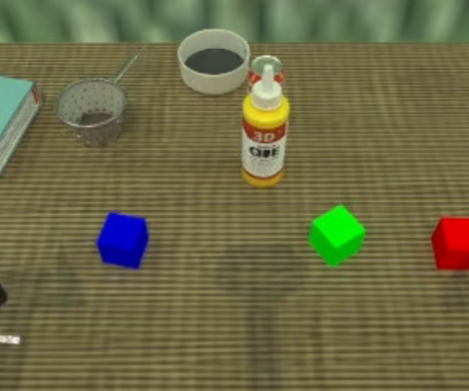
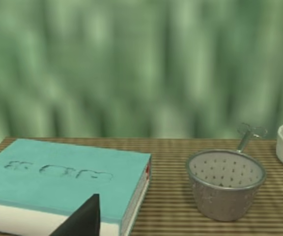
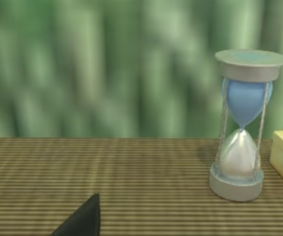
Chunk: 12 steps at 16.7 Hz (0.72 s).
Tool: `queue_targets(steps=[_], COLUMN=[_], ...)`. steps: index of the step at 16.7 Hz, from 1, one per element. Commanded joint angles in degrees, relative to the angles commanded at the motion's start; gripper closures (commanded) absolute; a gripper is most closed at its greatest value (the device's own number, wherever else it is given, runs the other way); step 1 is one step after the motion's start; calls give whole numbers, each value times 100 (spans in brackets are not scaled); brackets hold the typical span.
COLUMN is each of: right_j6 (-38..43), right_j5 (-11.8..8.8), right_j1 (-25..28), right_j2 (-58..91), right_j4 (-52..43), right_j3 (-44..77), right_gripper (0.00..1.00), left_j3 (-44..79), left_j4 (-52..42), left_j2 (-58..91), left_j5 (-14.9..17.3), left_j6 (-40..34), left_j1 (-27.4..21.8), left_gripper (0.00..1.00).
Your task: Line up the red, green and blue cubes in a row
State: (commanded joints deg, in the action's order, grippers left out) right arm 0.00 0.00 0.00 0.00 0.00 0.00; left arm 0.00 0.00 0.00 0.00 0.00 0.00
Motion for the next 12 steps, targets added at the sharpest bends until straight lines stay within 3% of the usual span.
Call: queue_targets(steps=[6, 12], right_j6=[92, 402], right_j5=[-11, 2], right_j1=[76, 304], right_j2=[596, 3275], right_j4=[-388, -1834], right_j3=[561, 2542], right_gripper=[0, 0], left_j3=[0, 0], left_j4=[0, 0], left_j2=[0, 0], left_j5=[0, 0], left_j6=[0, 0], left_j1=[0, 0], left_gripper=[0, 0])
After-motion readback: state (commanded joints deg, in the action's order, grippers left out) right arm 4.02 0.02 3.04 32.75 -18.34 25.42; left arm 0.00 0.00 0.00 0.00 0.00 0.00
